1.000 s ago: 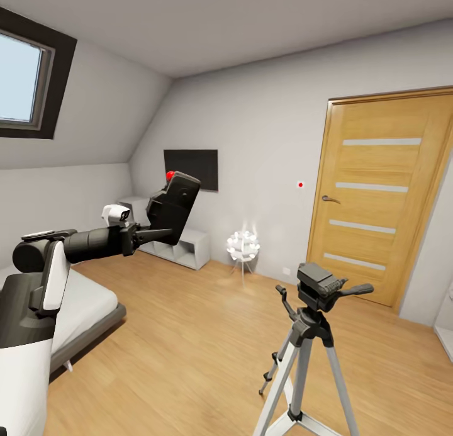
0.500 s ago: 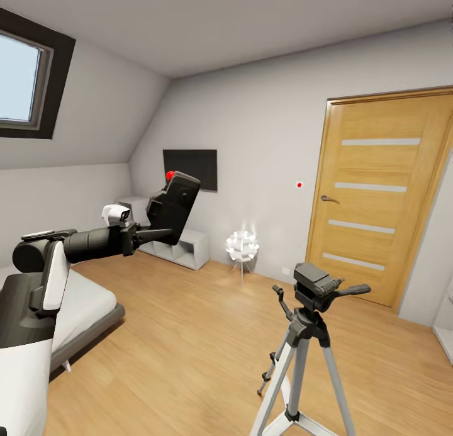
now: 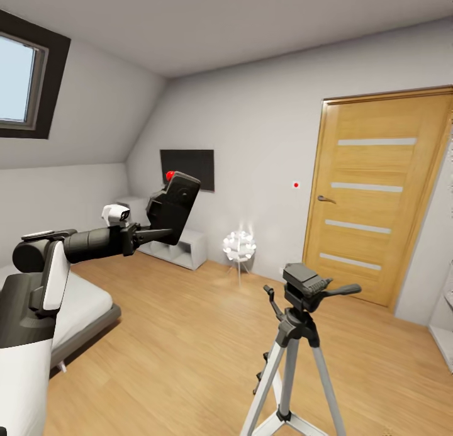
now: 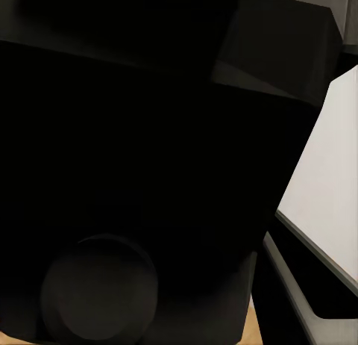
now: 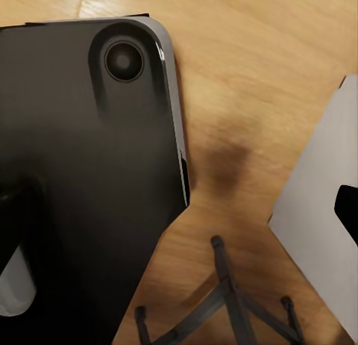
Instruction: Attach the digital camera to the camera tripod in the bedroom.
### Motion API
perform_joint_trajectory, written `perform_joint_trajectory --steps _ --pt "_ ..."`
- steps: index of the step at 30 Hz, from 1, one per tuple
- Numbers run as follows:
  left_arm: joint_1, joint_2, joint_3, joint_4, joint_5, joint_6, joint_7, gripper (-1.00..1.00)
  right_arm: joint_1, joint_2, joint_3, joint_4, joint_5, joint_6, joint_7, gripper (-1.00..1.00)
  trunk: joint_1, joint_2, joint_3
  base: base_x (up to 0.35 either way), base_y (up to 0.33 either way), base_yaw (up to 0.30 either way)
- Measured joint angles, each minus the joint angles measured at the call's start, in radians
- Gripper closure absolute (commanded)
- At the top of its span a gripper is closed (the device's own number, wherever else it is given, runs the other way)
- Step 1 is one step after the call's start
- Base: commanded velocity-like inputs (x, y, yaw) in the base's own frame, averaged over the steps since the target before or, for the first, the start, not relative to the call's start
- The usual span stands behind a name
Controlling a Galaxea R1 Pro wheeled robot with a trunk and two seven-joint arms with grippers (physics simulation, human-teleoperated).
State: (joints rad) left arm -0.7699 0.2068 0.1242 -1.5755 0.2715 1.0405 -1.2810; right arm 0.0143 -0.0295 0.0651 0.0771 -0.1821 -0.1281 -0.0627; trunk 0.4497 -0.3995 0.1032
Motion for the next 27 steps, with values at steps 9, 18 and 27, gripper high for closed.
perform_joint_trajectory --steps 9,18,27 --pt "0.0 0.0 0.0 0.0 0.0 0.0 0.0 1.0 0.0 0.0 0.0 0.0 0.0 0.0 0.0 -1.0 0.0 0.0 0.0 0.0 -0.004 -0.214" --pt "0.0 0.0 0.0 0.0 0.0 0.0 0.0 1.0 0.0 0.0 0.0 0.0 0.0 0.0 0.0 -1.0 0.0 0.0 0.0 0.0 0.0 -0.091" --pt "0.0 0.0 0.0 0.0 0.0 0.0 0.0 1.0 0.0 0.0 0.0 0.0 0.0 0.0 0.0 -1.0 0.0 0.0 0.0 0.0 0.0 -0.012"
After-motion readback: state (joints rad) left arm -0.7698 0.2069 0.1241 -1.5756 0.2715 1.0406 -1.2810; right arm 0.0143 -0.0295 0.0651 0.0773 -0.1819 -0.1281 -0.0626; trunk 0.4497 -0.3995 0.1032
